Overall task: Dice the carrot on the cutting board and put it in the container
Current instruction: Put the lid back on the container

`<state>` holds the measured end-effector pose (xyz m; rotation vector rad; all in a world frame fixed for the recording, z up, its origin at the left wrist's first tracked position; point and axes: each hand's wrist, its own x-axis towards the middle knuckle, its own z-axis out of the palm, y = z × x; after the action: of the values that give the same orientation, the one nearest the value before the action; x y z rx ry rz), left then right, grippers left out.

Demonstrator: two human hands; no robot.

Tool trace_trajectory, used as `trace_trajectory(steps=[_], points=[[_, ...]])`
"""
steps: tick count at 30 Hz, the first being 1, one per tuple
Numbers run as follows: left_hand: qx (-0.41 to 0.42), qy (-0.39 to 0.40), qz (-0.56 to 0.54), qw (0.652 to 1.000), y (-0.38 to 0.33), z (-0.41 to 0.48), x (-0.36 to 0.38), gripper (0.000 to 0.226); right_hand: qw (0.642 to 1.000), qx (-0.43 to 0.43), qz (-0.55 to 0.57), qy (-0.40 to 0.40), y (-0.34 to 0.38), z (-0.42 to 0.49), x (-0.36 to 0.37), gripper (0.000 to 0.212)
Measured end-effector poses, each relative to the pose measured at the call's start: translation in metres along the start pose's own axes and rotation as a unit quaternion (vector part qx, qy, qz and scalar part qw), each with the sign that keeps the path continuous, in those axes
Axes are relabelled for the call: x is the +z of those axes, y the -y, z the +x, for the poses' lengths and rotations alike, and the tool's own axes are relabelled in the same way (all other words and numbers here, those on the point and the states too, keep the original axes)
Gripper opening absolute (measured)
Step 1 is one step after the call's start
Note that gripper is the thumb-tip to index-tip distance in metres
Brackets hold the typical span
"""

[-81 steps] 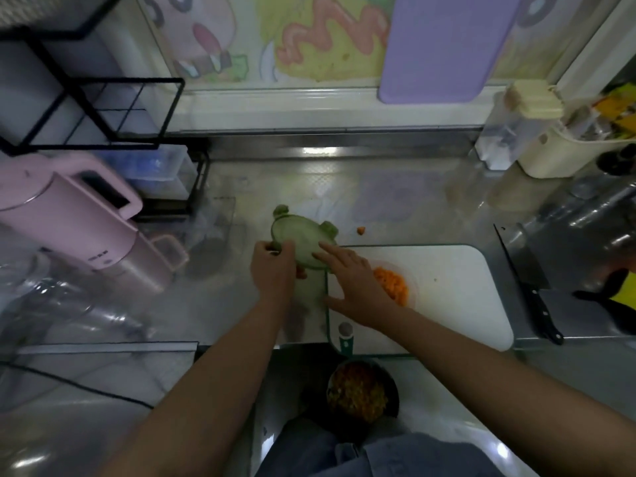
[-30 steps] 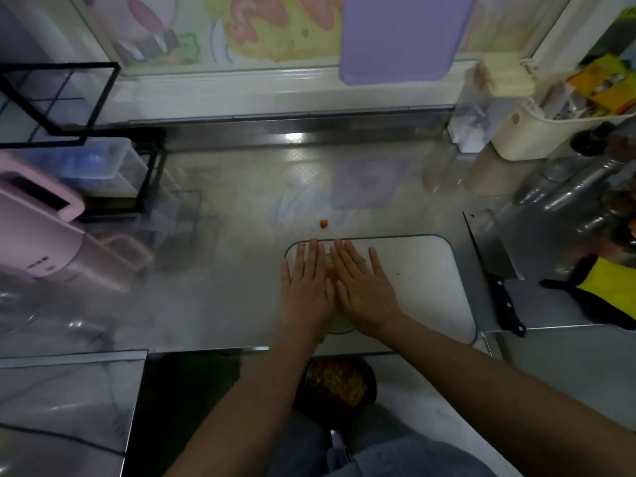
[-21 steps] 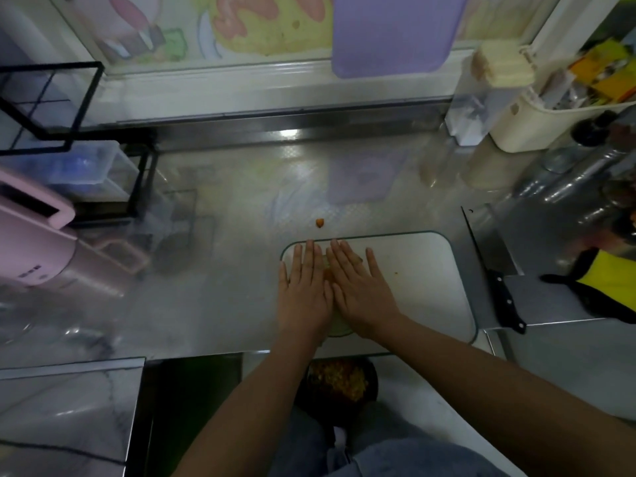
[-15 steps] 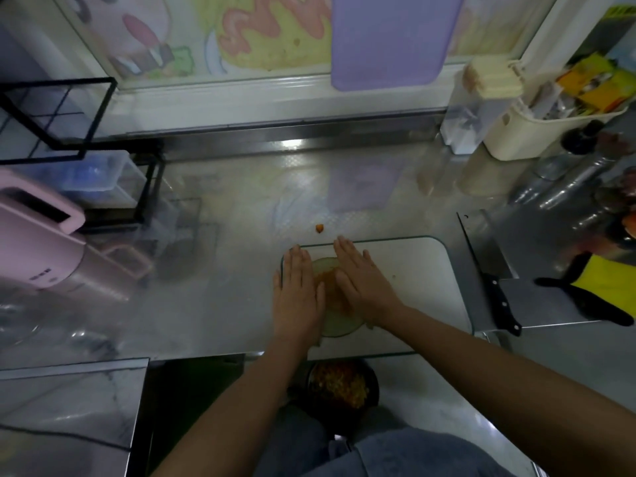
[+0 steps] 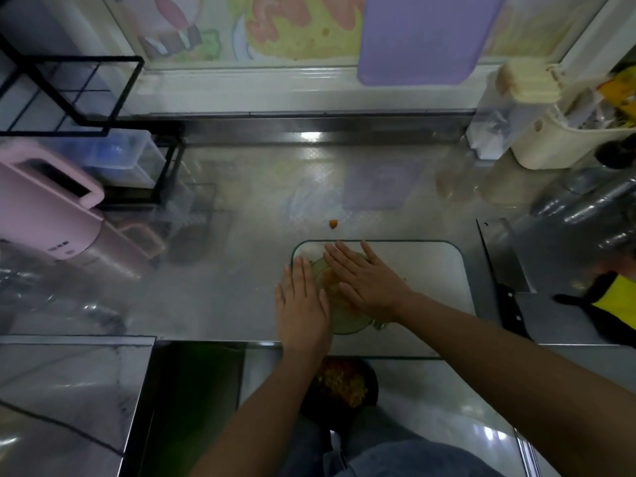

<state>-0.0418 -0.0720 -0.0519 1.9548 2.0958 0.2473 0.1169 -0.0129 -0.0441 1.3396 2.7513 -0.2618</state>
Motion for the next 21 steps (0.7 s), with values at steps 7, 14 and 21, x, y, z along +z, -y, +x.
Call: trace_trajectory(steps=[7, 14, 21], points=[[0.087, 0.025, 0.025, 0.996, 0.007, 0.018, -0.019, 0.074, 0.978, 0.170, 0.048, -0.115, 0.023, -0.008, -0.002, 0.062], [0.126, 0.042, 0.066, 0.989, 0.000, 0.043, -0.007, 0.055, 0.939, 0.315, 0.064, -0.124, 0.052, -0.017, 0.016, 0.062], [0.137, 0.050, 0.076, 0.986, -0.006, 0.044, -0.002, 0.067, 0.935, 0.321, 0.081, -0.124, 0.056, -0.013, 0.026, 0.062]])
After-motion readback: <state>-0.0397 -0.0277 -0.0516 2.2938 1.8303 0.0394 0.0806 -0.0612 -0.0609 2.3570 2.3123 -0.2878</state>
